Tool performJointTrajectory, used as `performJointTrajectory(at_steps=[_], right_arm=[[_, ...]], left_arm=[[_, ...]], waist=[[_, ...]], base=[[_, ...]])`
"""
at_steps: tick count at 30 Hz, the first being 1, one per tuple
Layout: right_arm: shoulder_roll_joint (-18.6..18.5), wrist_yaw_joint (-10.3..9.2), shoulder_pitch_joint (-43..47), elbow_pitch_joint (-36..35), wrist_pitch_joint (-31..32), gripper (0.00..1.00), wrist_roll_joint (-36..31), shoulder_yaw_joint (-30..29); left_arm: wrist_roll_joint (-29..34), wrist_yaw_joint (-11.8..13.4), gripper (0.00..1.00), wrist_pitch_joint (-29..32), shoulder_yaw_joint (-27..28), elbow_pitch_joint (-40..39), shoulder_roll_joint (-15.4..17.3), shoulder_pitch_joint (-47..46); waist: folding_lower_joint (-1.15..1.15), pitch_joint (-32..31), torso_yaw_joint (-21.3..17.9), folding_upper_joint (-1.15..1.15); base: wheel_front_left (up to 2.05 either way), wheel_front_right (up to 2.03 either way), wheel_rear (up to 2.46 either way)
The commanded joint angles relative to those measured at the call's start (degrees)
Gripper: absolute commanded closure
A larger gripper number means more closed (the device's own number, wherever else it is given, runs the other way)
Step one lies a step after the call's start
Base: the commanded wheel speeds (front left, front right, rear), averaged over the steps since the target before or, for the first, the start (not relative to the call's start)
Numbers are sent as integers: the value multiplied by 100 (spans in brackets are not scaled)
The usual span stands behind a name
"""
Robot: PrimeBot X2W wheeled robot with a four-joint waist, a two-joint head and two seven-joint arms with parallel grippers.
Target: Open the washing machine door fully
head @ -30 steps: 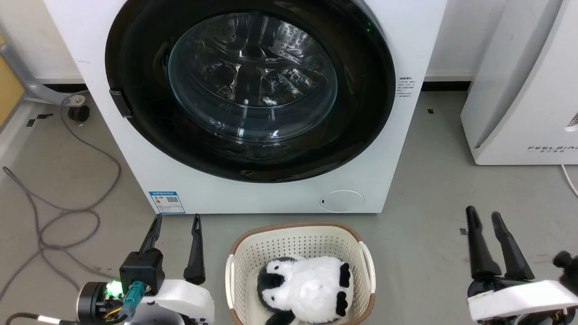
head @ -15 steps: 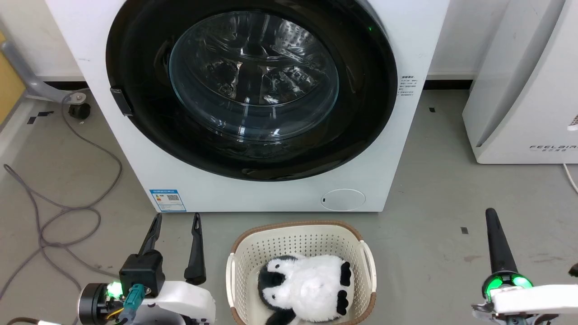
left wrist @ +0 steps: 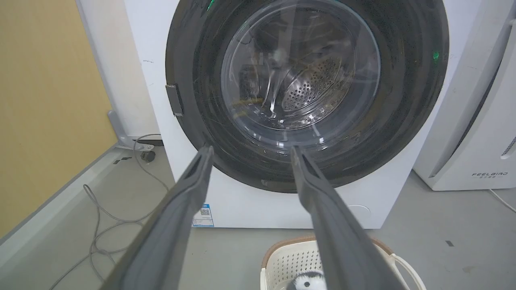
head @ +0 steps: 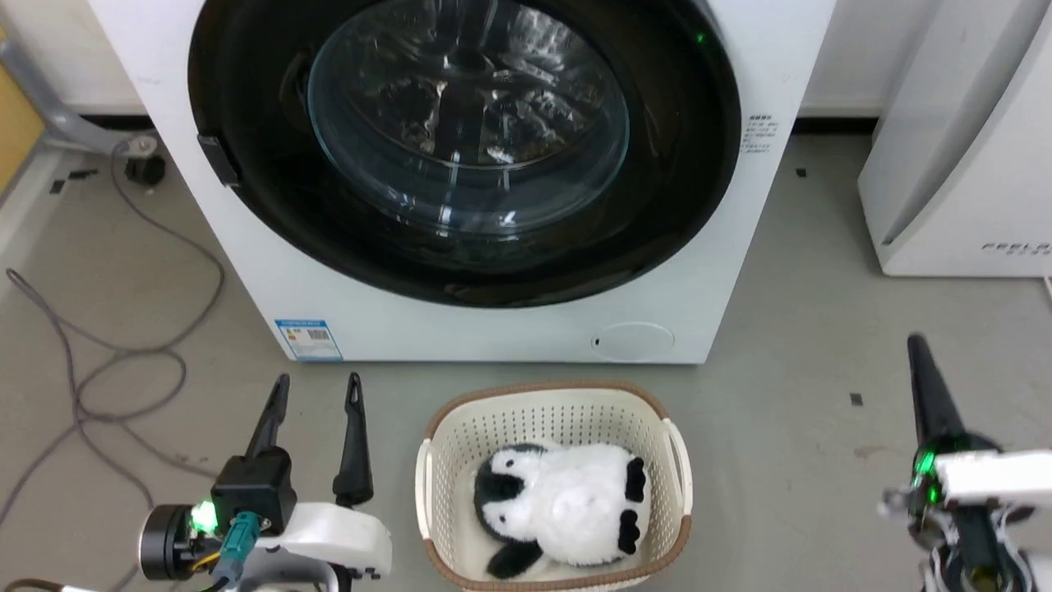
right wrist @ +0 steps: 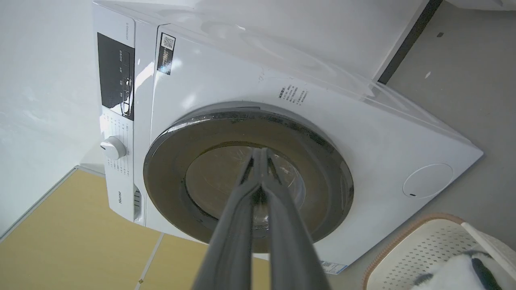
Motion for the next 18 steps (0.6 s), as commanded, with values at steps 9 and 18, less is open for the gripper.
performJointTrajectory(at_steps=[9,18], right_arm=[[-279,4,-1324,643,244,100,566,-305],[-535,5,-2480,1348,422,100,898,-294]], left_arm=[[45,40,0,-174,62,-71,1,-415],[134,63,0,-270,189,-134,5,-690]], waist=[[0,565,107,0],[0,991,188,0]], base=[[0,0,0],[0,0,0]])
